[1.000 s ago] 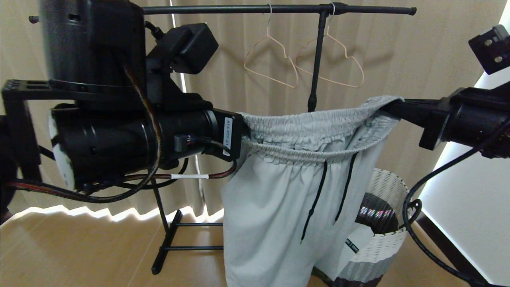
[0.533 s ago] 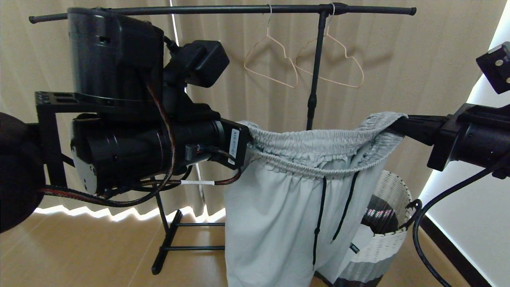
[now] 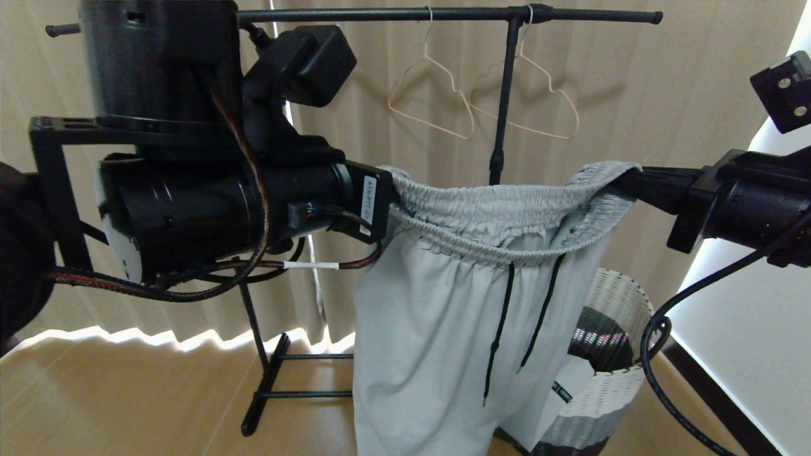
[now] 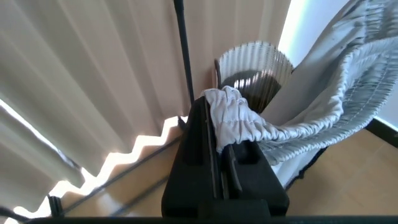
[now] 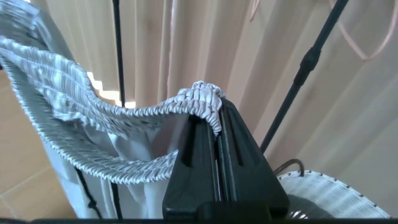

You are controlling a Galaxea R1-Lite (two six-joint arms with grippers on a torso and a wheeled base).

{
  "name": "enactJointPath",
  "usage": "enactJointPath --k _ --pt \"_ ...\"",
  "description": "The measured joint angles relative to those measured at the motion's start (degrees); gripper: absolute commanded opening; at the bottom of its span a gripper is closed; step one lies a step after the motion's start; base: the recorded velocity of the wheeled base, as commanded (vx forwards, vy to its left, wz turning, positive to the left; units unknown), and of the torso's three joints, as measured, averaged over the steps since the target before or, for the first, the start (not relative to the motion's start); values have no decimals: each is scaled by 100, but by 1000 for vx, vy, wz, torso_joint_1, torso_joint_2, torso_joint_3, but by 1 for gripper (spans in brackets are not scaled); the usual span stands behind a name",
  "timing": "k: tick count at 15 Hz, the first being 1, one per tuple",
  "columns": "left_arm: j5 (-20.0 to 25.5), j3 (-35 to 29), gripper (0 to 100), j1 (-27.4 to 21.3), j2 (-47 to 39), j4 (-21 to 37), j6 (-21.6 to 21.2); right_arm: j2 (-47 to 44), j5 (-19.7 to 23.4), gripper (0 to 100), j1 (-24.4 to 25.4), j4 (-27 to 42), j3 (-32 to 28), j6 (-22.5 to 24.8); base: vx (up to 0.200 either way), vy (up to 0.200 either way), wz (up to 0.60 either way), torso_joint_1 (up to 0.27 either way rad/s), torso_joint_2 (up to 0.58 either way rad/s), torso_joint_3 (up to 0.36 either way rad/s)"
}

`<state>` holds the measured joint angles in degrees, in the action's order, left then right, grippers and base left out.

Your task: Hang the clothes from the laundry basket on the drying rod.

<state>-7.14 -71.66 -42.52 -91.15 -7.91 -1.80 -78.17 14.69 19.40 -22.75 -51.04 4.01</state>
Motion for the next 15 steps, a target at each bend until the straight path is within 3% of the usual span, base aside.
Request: enactJointPath --k 4,14,15 --pt "-5 -518 0 74 22 -34 -95 -52 22 0 2 -5 -538 -13 0 0 0 0 0 0" --pt "-134 -456 0 173 262 -18 -176 -91 13 0 0 0 -612 -16 0 0 0 0 0 0" --pt "-137 -397 0 173 295 -21 -176 -88 9 100 0 4 -606 -16 0 0 0 0 0 0"
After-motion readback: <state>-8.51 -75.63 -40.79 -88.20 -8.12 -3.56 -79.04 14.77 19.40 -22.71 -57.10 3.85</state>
